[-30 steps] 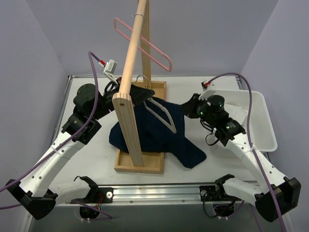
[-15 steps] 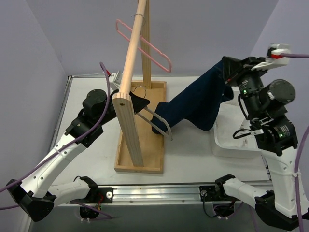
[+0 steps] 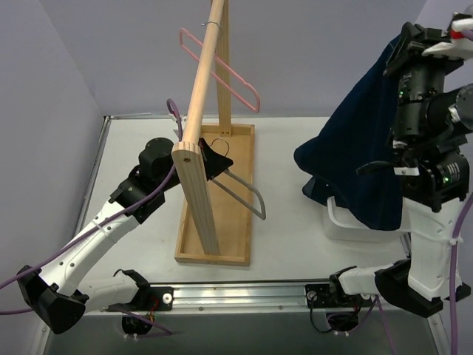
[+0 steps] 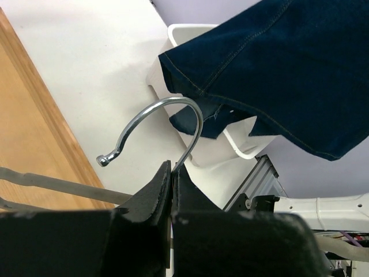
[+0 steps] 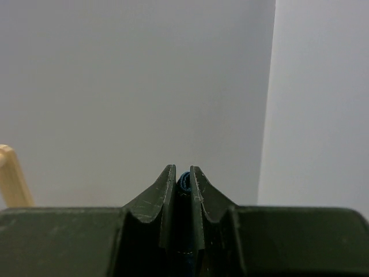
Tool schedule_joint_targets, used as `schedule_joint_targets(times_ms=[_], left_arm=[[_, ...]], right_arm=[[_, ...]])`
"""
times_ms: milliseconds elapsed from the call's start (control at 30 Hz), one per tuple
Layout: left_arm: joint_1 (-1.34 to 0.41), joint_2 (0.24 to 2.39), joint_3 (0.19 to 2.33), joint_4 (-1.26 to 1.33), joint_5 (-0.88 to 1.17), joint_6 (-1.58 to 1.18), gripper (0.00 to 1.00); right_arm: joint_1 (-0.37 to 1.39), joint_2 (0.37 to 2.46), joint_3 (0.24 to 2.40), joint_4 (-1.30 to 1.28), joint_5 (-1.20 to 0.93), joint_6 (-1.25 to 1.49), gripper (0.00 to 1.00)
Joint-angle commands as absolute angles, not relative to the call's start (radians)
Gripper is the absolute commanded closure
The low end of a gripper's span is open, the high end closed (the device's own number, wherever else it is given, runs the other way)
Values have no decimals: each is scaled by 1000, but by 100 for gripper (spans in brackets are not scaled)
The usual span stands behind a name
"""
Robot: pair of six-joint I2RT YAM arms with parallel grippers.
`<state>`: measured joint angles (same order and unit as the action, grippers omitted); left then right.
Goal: Remove the skirt from the hanger
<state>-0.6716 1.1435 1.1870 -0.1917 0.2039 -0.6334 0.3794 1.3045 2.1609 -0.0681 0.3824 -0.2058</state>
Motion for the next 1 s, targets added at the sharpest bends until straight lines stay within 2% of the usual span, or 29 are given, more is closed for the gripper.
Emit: schedule_joint_targets(times_ms=[0, 167, 300, 700, 833, 967], left_arm=[[-675, 1158, 1184, -156, 219, -621, 98], [-675, 1178, 1180, -152, 229, -618, 98], [-675, 1196, 1195, -160, 229, -607, 98], [-676, 1230, 1215, -184, 238, -597, 98], [-676, 1230, 1203, -173, 241, -604, 98], [-678, 1229, 1190, -176, 242, -609, 98]], right_arm=[[374, 1357, 2227, 41, 482, -389, 100], [376, 1393, 2292, 106, 545, -462, 100], [376, 1457, 2432, 132, 574, -544, 100], [379, 1420, 2415, 373, 660, -790, 100], [391, 1385, 2318, 406, 710, -845, 100], [390, 1312, 2122, 456, 735, -836, 100]])
